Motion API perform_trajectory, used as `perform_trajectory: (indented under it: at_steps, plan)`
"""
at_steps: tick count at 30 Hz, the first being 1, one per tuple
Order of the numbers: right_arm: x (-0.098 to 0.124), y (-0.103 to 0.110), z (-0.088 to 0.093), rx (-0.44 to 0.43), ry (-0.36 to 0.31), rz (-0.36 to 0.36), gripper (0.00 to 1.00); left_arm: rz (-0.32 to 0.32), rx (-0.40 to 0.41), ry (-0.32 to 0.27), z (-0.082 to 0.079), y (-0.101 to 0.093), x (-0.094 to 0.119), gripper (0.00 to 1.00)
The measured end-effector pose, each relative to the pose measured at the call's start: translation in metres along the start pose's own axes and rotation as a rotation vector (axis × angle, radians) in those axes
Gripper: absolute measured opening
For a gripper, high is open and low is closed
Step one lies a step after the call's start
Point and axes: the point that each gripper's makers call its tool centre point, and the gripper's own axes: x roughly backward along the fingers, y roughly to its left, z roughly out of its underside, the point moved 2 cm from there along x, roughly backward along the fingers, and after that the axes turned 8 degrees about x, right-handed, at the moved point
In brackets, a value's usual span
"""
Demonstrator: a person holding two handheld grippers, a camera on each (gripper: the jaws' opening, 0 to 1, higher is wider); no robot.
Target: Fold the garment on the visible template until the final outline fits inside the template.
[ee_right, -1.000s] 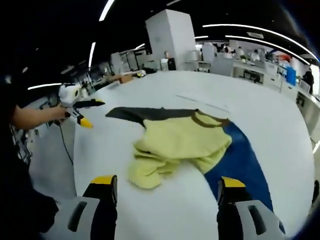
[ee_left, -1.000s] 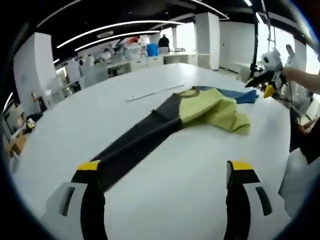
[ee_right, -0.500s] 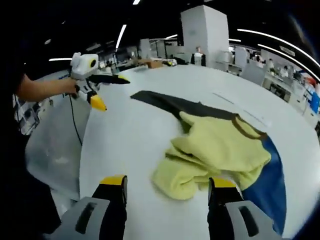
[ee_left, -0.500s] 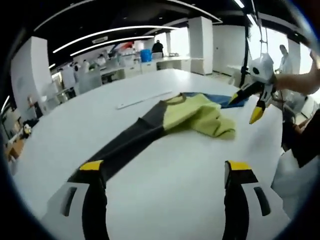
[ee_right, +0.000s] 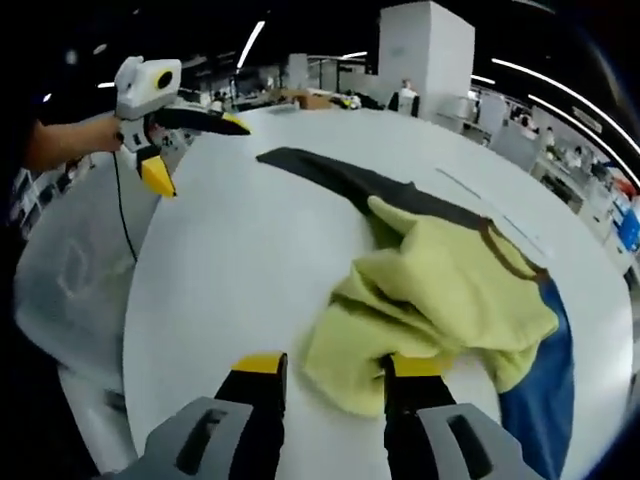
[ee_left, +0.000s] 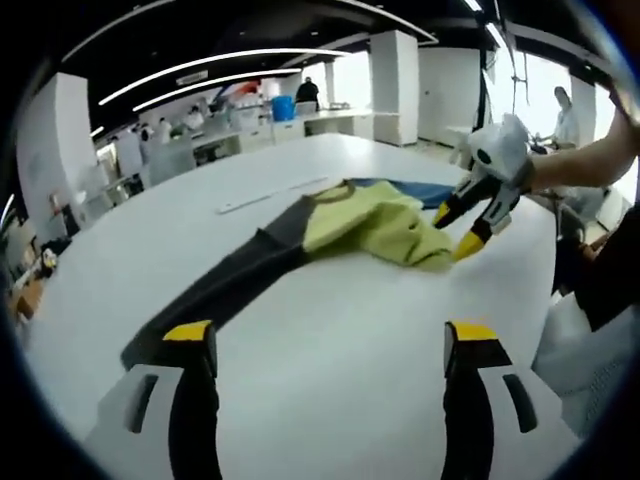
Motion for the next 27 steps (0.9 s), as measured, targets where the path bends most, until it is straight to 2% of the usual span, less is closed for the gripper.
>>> perform_trajectory:
  at_steps: [4, 10, 13, 16, 22, 25, 27]
  plan:
    - [-0.006, -0.002, 0.003, 0.044, 0.023, 0.030, 0.28, -0.002, 0.004, 0.001, 0.002, 0.000, 0.002, 0.89]
    - [-0.010, -0.004, 0.006, 0.057, 0.044, 0.050, 0.21, 0.004, -0.007, -0.008, 0.003, -0.003, 0.003, 0.87]
    - [-0.009, -0.008, 0.004, 0.040, 0.041, 0.060, 0.10, 0.007, -0.002, -0.018, 0.003, -0.005, 0.002, 0.87]
    - [-0.004, -0.009, 0.001, 0.052, 0.047, 0.073, 0.03, 0.009, -0.002, -0.015, 0.004, -0.006, 0.001, 0.87]
    - [0.016, -0.010, -0.021, 0.067, 0.013, 0.061, 0.01, 0.012, 0.002, -0.003, 0.007, -0.006, 0.000, 0.86]
    - [0.028, -0.019, -0.034, 0.079, 0.016, 0.099, 0.01, 0.007, 0.004, 0.002, 0.009, -0.007, -0.001, 0.87]
    - [0.036, -0.025, -0.047, 0.062, -0.018, 0.113, 0.01, 0.016, 0.008, 0.001, 0.010, -0.010, -0.002, 0.86]
